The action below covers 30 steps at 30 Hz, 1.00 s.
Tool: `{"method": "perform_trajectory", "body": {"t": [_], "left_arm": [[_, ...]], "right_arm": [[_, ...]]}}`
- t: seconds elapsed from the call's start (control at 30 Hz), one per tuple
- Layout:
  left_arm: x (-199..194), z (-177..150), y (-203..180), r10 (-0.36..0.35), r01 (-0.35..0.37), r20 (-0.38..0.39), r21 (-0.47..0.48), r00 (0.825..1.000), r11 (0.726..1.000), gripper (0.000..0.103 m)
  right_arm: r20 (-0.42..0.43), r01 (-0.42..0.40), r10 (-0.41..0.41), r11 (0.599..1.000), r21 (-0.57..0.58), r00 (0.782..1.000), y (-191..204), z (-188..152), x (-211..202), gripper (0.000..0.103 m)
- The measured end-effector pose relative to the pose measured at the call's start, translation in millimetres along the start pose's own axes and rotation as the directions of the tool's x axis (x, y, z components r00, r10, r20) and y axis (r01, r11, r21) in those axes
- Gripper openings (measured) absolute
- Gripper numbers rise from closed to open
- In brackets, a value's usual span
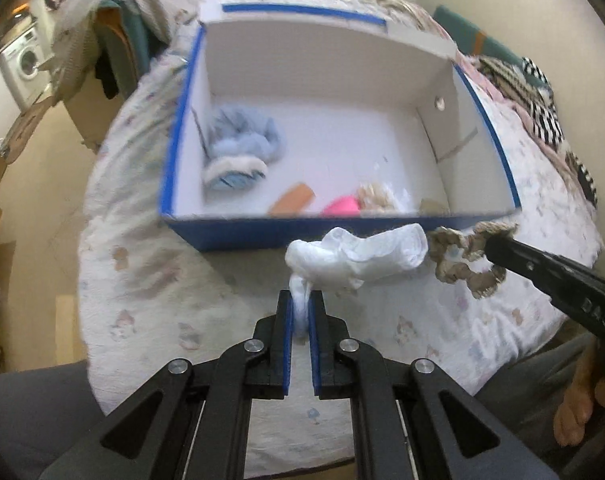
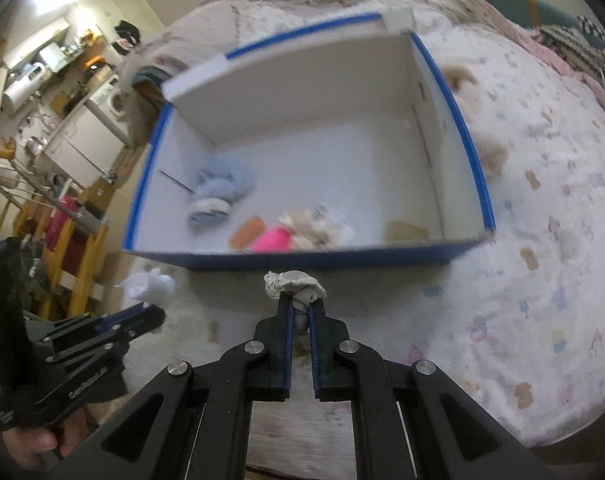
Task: Organize soft objects
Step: 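Carry the white cloth and tan scrunchie into the box and open both tools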
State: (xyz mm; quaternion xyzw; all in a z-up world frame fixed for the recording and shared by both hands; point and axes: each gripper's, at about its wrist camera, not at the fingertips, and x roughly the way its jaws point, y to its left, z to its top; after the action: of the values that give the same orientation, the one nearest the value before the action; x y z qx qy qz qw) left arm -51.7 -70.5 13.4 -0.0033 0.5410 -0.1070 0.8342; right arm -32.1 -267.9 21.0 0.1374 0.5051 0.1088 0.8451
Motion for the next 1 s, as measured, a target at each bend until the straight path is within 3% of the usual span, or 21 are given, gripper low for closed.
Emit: {"method": "perform_trajectory", "body": {"t": [0.2, 0.47, 0.83, 1.0], "left_arm": [[-21, 34, 16, 0.007, -0.005, 0.047, -0.032, 0.999, 0.999, 0.007], [-22, 83, 21, 0.044, -0.042, 0.087, -0.027, 0.995, 0.999, 0.007], [20, 121, 4, 0.042, -0.043, 0.056, 0.008, 0.998, 0.999, 0.007], [53, 124, 1, 0.016, -0.016, 0.031, 0.006, 0.999, 1.000, 0.007]], "right_arm": [[0.067, -0.040, 0.044, 0.997, -0.062, 0.997, 24, 19, -22, 0.009], [0.096, -0.039, 0.046, 0.996, -0.082, 0.994, 25, 58, -20, 0.009], [0.081, 0.011, -0.007, 0.999, -0.051, 0.997, -6, 103, 11, 0.009], [0.033, 0.003, -0.003, 1.000, 0.019, 0.999, -29, 98, 46, 0.009]]}}
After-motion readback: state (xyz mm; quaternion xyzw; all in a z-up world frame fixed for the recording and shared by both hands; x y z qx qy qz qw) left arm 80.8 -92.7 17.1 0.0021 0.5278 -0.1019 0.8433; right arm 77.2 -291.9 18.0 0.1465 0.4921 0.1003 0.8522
